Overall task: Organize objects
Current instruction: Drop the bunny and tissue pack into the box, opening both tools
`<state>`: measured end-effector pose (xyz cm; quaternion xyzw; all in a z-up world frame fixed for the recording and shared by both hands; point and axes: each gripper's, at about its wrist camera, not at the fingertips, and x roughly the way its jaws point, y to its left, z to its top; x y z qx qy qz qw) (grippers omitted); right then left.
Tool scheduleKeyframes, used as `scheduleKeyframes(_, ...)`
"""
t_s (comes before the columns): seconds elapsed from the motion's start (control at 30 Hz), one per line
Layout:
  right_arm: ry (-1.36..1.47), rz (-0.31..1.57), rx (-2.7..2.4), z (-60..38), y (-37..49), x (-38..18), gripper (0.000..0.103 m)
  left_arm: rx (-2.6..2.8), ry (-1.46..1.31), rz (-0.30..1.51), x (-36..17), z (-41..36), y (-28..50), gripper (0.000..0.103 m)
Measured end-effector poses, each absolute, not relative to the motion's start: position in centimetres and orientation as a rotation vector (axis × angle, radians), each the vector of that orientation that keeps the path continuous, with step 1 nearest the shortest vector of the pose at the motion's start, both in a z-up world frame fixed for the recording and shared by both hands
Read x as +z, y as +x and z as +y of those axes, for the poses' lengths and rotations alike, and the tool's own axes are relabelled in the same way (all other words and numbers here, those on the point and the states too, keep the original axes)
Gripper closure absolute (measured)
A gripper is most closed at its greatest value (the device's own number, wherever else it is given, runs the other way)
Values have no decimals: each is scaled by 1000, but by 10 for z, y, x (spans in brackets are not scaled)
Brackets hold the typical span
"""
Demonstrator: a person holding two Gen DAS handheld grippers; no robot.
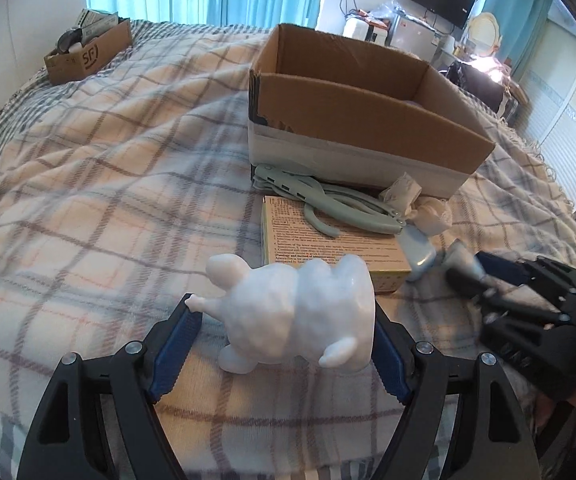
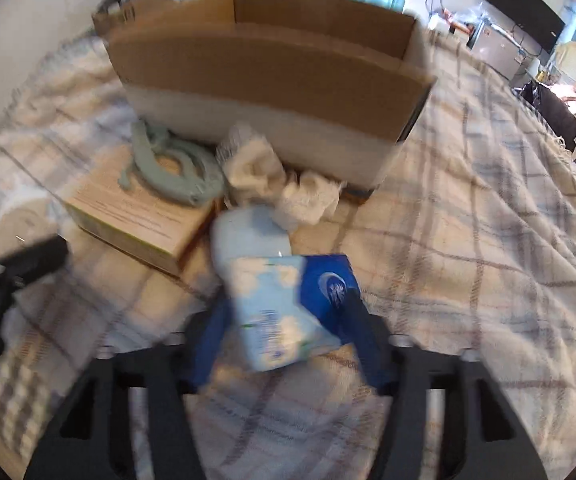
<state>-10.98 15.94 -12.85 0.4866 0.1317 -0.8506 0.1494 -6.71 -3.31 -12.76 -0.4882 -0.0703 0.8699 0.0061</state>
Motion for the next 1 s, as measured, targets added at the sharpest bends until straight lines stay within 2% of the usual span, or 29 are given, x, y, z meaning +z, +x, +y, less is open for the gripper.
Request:
scheduleKeyframes(0.07, 1336, 366, -2491, 163, -101, -114, 75, 2734, -1513, -216, -121, -33, -65, 22)
scheduleKeyframes(0.17, 1251, 321, -2522, 169, -92, -90, 80, 2749, -1460, -218, -102, -32, -65, 22)
scheduleKeyframes(0.33, 1027, 272, -2583, 174, -94, -22, 80, 2771, -1299, -206, -51, -29, -84, 22)
scheduleKeyframes(0.57, 847, 188, -2571, 158, -148, 45, 80, 2826, -1138, -37, 1, -16, -161, 22)
scheduleKeyframes(0.7, 870, 89, -2519, 151, -193, 46, 80, 2801, -1151, -40, -6, -17, -214, 22)
scheduleKeyframes(1.0, 1015, -8, -2497, 144, -272, -22, 76, 2754, -1224, 33, -66, -11, -267, 21)
